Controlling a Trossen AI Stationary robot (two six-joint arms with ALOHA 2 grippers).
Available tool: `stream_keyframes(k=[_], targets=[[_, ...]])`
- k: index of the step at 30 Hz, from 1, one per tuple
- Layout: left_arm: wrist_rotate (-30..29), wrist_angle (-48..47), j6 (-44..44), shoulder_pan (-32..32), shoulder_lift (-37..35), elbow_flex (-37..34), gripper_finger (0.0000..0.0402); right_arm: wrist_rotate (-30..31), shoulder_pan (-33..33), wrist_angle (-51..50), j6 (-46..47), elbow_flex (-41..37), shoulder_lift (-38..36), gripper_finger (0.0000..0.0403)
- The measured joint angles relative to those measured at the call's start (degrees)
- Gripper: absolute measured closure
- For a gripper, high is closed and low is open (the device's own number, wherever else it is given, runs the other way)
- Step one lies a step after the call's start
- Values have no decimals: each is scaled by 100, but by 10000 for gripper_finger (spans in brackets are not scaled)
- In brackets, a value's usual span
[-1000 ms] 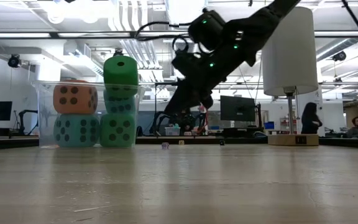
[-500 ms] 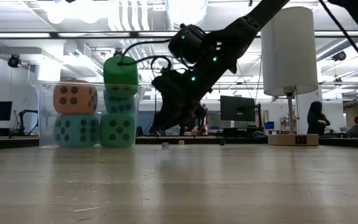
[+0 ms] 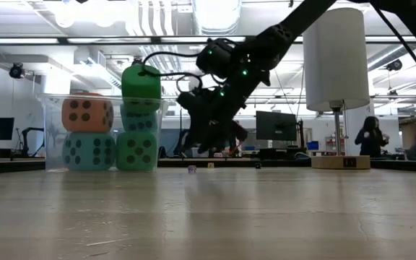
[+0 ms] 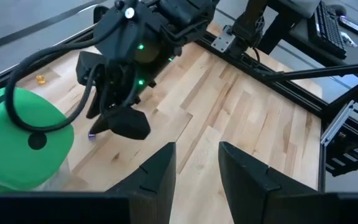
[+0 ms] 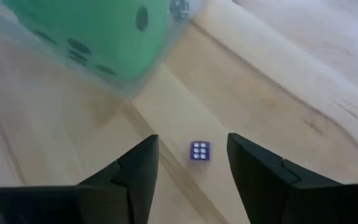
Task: Pick & Place Dice
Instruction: Put the small purple dice into the transparent bin
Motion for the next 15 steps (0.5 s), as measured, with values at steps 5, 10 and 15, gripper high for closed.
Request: stream_keyframes(k=[5,10,15], targets=[[0,2,-2,0,0,0,277,-44,-14,1,-14,-116,8,209],[0,7,-4,2,0,0,277,1,-18,135,-258,-121,76,209],[0,9,-4,4,0,0,277,69,-60,324,-299,-125,319,209]])
